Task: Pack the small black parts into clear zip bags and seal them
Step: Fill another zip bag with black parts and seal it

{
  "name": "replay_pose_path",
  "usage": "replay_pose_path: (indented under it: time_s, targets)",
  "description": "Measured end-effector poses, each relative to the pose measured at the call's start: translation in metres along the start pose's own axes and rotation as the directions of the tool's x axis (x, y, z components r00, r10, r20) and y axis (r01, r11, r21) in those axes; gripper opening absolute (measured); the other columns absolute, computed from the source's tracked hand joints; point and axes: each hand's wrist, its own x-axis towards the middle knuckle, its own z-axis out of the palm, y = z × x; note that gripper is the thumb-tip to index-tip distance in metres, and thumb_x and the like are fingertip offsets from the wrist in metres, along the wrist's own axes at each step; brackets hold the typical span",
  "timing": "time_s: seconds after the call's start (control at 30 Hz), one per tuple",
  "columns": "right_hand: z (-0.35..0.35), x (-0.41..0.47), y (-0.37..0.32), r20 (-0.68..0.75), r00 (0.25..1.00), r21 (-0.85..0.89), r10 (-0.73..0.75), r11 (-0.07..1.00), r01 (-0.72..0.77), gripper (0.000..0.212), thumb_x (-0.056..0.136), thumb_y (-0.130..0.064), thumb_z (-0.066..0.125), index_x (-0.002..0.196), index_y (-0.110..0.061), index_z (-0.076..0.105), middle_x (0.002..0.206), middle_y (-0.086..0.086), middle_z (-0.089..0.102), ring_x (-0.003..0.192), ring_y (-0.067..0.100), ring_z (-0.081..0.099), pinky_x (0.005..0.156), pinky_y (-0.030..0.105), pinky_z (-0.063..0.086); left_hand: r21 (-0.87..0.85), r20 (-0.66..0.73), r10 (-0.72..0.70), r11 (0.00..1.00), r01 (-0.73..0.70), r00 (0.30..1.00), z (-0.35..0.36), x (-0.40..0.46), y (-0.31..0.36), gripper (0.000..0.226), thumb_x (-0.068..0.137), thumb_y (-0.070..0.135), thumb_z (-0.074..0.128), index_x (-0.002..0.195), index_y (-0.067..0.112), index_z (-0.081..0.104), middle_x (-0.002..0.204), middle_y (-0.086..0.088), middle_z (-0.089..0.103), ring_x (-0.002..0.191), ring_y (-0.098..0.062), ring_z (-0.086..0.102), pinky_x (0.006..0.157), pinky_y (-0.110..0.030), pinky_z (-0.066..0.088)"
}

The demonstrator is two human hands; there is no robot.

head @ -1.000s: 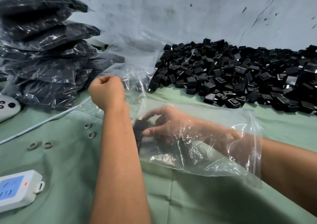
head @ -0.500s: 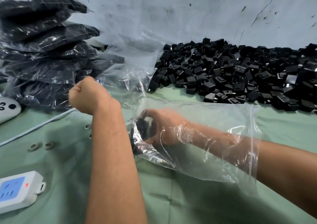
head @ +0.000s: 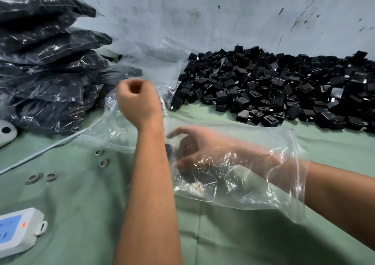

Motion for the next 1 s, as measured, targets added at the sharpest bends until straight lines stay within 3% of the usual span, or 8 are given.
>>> replay_pose_path:
  time_s: [0.13, 0.23, 0.4, 0.53, 0.63, 0.77, 0.87, 1.0]
  targets:
    - [-0.009, -0.020, 0.001, 0.003, 0.999, -0.100, -0.032, 0.994, 0.033, 0.054, 0.088, -0.009, 0.079, 0.138, -0.007, 0.059, 0.139, 0.006, 0.061, 0.120, 0.016, 0.065, 0.109, 0.040, 0.050, 0.264, 0.342, 0.139, 0.935, -0.237, 0.929, 0.015, -0.033, -0.013, 0.003, 0.085, 0.019, 0.064, 0.088, 0.017, 0.064, 0.079, 0.010, 0.065, 0.077, -0.011, 0.062, 0.064, -0.020, 0.047]
    - [-0.025, -0.048, 0.010, 0.059, 0.996, -0.113, -0.067, 0.991, 0.073, 0.041, 0.095, -0.012, 0.072, 0.135, -0.010, 0.065, 0.142, 0.001, 0.060, 0.124, 0.013, 0.063, 0.112, 0.044, 0.047, 0.342, 0.387, 0.146, 0.894, -0.289, 0.910, 0.016, -0.039, -0.025, 0.007, 0.084, 0.024, 0.064, 0.087, 0.017, 0.064, 0.082, 0.004, 0.068, 0.087, -0.024, 0.064, 0.077, -0.037, 0.053]
    - [-0.060, -0.120, 0.038, 0.150, 0.984, 0.420, 0.100, 0.894, -0.155, 0.060, 0.062, -0.020, 0.100, 0.114, -0.002, 0.075, 0.110, 0.013, 0.077, 0.104, 0.017, 0.075, 0.086, 0.032, 0.061, 0.379, 0.404, 0.130, 0.877, -0.295, 0.905, 0.013, -0.040, -0.033, 0.006, 0.083, 0.023, 0.065, 0.086, 0.017, 0.064, 0.084, 0.003, 0.069, 0.087, -0.026, 0.064, 0.080, -0.042, 0.054]
    - [-0.095, -0.173, 0.058, 0.242, 0.969, 0.266, 0.045, 0.958, -0.111, 0.028, 0.097, -0.003, 0.066, 0.124, -0.009, 0.071, 0.123, 0.015, 0.073, 0.114, 0.027, 0.071, 0.094, 0.036, 0.058, 0.424, 0.381, 0.120, 0.858, -0.289, 0.917, 0.012, -0.039, -0.036, 0.005, 0.083, 0.021, 0.064, 0.085, 0.016, 0.064, 0.085, 0.000, 0.069, 0.088, -0.027, 0.065, 0.080, -0.042, 0.056]
    - [-0.112, -0.182, 0.072, -0.211, 0.922, 0.276, 0.325, 0.925, -0.263, 0.016, 0.096, 0.000, 0.067, 0.095, -0.013, 0.077, 0.091, 0.016, 0.077, 0.072, 0.024, 0.072, 0.054, 0.026, 0.055, 0.465, 0.372, 0.108, 0.838, -0.286, 0.922, 0.012, -0.041, -0.035, 0.006, 0.084, 0.021, 0.063, 0.087, 0.016, 0.064, 0.086, -0.001, 0.069, 0.092, -0.029, 0.064, 0.080, -0.044, 0.056]
    - [-0.109, -0.154, 0.089, -0.833, 0.496, 0.109, 0.244, 0.952, -0.286, 0.008, 0.097, -0.010, 0.067, 0.100, -0.014, 0.073, 0.085, 0.005, 0.073, 0.056, 0.016, 0.063, 0.051, 0.025, 0.045, 0.429, 0.374, 0.207, 0.826, -0.367, 0.904, 0.023, -0.057, -0.022, 0.001, 0.085, 0.018, 0.063, 0.085, 0.018, 0.063, 0.081, 0.005, 0.065, 0.087, -0.023, 0.064, 0.077, -0.039, 0.057]
    - [-0.101, -0.131, 0.090, -0.777, 0.610, -0.166, 0.155, 0.884, -0.438, 0.028, 0.098, -0.026, 0.069, 0.125, -0.032, 0.069, 0.106, -0.002, 0.066, 0.086, 0.019, 0.065, 0.075, 0.030, 0.047, 0.202, 0.619, 0.227, 0.879, -0.432, 0.752, 0.041, -0.088, -0.010, 0.015, 0.084, 0.006, 0.064, 0.088, 0.020, 0.067, 0.082, 0.006, 0.066, 0.081, -0.015, 0.064, 0.074, -0.033, 0.056]
    - [-0.090, -0.116, 0.096, -0.795, 0.586, -0.220, 0.156, 0.826, -0.519, 0.030, 0.090, -0.038, 0.077, 0.119, -0.039, 0.070, 0.104, -0.003, 0.062, 0.098, 0.021, 0.060, 0.080, 0.035, 0.048, 0.030, 0.947, 0.138, 0.861, -0.508, 0.290, 0.050, -0.136, -0.011, 0.049, 0.074, -0.009, 0.057, 0.097, 0.030, 0.076, 0.100, 0.004, 0.064, 0.102, -0.016, 0.057, 0.090, -0.040, 0.052]
